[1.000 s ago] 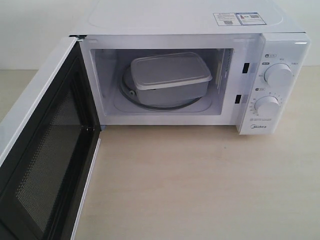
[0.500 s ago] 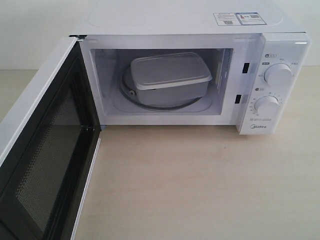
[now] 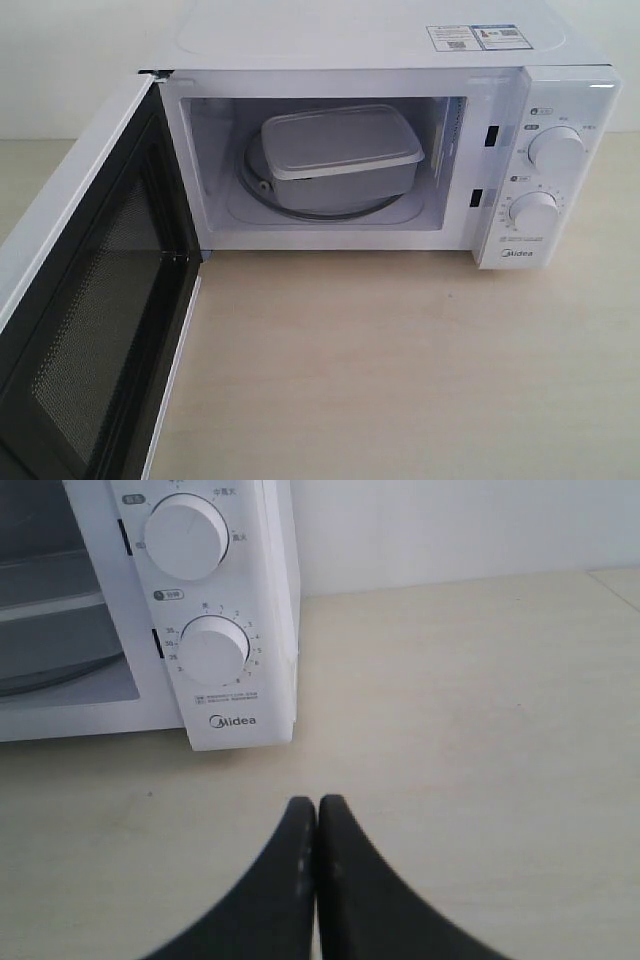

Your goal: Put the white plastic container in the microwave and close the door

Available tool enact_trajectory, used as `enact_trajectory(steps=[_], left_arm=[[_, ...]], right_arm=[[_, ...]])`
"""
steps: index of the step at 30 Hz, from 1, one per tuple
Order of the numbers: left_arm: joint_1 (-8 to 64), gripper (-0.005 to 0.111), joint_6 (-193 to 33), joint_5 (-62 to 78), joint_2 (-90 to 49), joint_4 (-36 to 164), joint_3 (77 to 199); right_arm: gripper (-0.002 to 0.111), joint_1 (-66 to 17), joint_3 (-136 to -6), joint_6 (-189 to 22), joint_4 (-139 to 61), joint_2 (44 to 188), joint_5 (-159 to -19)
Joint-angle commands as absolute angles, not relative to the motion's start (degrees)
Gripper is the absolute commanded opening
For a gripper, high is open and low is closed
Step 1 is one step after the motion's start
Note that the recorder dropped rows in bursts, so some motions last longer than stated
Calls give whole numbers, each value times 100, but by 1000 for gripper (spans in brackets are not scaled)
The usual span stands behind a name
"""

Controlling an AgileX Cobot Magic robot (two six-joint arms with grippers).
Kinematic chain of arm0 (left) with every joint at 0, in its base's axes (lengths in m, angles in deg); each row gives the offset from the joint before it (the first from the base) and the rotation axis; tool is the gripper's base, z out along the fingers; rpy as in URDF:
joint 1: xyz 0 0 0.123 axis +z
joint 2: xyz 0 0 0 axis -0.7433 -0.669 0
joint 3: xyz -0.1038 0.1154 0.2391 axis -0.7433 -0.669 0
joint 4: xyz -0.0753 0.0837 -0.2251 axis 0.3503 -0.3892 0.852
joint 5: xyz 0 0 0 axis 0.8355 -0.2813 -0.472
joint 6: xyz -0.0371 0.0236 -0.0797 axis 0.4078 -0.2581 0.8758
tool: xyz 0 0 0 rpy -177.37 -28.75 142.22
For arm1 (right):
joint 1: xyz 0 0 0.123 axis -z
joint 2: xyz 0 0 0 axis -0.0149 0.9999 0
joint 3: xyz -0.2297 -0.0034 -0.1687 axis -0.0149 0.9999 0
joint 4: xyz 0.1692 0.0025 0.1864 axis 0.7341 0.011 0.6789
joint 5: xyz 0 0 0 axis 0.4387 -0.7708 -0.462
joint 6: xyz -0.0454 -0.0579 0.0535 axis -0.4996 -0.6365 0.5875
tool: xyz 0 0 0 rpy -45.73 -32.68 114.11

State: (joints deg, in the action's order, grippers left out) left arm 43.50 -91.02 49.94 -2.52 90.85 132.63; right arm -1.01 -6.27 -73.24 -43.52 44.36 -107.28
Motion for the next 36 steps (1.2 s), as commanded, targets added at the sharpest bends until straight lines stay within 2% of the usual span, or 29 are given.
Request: enact_trajectory(steps=[1,9,22,36], left_arm=[[4345,4,-9298,5714,-422,8689,13298],[4345,4,-9309,6763,-1136,7912,13272],[4345,4,-11857,6707,-1546,10041,12608],[4333,4,-12791,6855,-1546,11481,12598]], right_arm=[[0,-85,-632,-7303,-4412,4409,-10702],[0,-85,-632,-7303,-4412,4409,-10702],[0,-85,-632,-7303,-4412,4409,-10702],[0,-85,-632,-7303,-4412,4409,-10702]])
